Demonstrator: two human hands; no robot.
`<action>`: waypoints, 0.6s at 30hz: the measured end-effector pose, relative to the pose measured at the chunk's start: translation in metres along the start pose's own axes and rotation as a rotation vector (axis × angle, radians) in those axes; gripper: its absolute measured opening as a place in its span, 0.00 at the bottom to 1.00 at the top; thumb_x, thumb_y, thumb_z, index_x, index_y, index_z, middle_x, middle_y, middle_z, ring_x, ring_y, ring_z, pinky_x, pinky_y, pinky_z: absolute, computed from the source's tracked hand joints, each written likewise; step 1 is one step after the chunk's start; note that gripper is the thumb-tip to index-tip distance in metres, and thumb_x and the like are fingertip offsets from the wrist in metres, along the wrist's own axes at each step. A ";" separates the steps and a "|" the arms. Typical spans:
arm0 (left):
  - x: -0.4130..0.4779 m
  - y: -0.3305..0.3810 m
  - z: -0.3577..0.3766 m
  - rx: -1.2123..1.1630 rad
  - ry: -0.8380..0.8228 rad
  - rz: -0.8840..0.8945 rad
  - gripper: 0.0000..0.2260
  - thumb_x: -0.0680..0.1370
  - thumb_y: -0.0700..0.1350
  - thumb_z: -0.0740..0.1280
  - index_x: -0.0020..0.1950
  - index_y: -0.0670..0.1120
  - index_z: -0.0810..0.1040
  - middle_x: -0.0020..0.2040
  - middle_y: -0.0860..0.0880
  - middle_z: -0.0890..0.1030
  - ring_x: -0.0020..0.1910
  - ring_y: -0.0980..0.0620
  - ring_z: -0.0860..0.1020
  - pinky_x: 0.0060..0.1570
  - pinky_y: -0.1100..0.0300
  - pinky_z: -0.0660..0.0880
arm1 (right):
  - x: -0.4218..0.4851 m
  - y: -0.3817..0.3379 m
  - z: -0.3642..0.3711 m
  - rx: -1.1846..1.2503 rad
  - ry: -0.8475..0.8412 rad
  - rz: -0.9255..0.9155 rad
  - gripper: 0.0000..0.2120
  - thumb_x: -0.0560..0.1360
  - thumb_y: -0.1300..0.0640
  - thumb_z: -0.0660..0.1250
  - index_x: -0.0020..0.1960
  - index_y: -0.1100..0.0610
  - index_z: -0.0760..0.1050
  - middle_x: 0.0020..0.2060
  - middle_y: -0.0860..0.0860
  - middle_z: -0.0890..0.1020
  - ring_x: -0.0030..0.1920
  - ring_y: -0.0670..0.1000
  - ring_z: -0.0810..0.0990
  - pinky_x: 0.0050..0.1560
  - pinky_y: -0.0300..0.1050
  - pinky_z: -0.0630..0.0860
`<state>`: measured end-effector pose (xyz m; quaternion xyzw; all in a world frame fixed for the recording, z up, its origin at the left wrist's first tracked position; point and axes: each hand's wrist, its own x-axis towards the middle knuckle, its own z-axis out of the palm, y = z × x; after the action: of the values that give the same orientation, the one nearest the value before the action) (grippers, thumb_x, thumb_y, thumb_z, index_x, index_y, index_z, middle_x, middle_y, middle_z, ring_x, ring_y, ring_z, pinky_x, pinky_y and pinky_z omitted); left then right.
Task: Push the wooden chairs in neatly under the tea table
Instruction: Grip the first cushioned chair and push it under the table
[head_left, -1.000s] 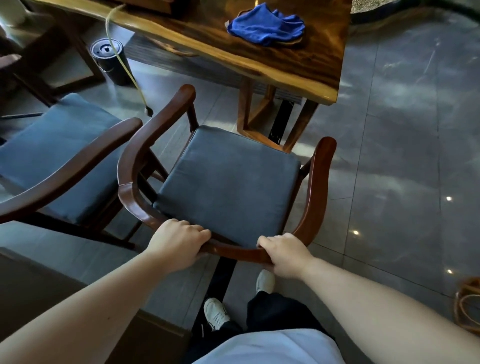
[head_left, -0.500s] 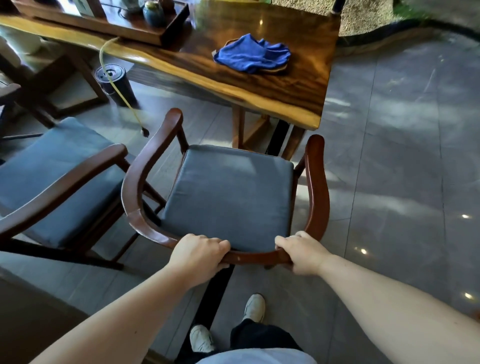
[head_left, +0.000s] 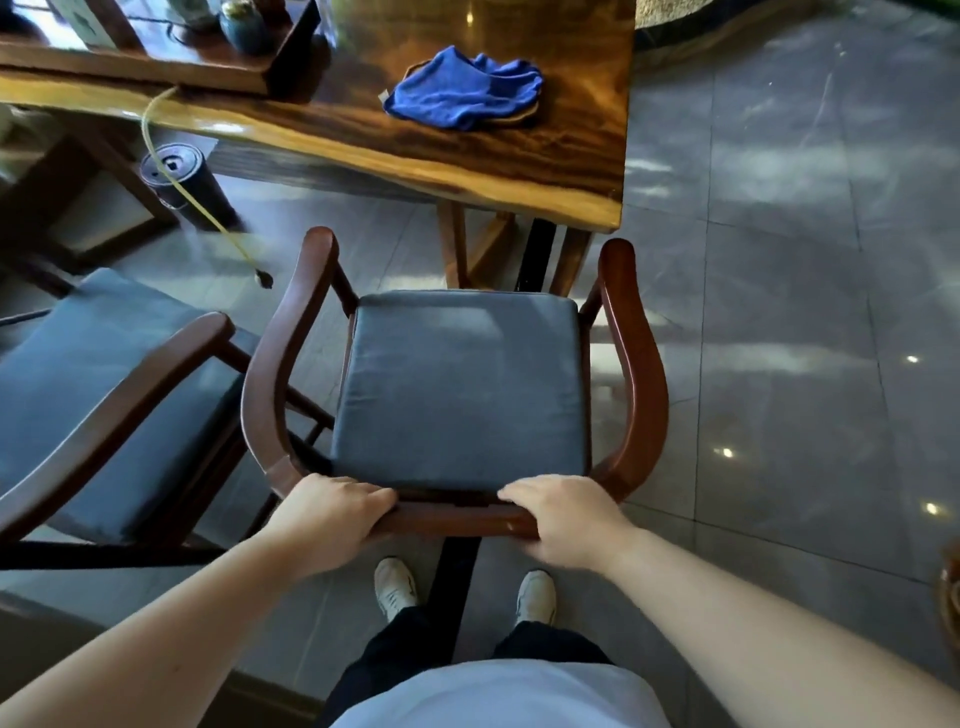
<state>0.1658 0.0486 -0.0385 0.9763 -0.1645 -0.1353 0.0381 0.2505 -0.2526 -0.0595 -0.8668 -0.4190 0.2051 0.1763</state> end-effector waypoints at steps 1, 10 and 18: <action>0.004 -0.002 -0.001 0.018 -0.020 0.029 0.16 0.71 0.60 0.54 0.42 0.54 0.77 0.36 0.56 0.82 0.35 0.50 0.80 0.29 0.59 0.72 | 0.001 -0.001 0.003 -0.029 0.033 0.014 0.21 0.69 0.40 0.62 0.56 0.49 0.79 0.51 0.47 0.84 0.52 0.53 0.81 0.48 0.52 0.78; 0.020 -0.083 -0.034 0.077 -0.175 0.083 0.15 0.74 0.55 0.59 0.57 0.53 0.76 0.51 0.53 0.82 0.49 0.47 0.80 0.42 0.56 0.71 | 0.061 -0.041 0.015 -0.086 0.234 0.065 0.15 0.70 0.38 0.62 0.46 0.48 0.78 0.37 0.46 0.83 0.37 0.52 0.82 0.33 0.44 0.73; 0.034 -0.151 -0.041 0.096 -0.100 0.118 0.11 0.72 0.58 0.67 0.49 0.54 0.78 0.43 0.54 0.83 0.42 0.48 0.81 0.36 0.56 0.73 | 0.110 -0.057 0.012 0.035 0.164 0.104 0.15 0.73 0.42 0.66 0.52 0.51 0.77 0.46 0.47 0.83 0.47 0.53 0.80 0.43 0.50 0.77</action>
<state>0.2551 0.1809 -0.0253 0.9576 -0.2299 -0.1732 -0.0088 0.2696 -0.1300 -0.0653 -0.8980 -0.3542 0.1497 0.2140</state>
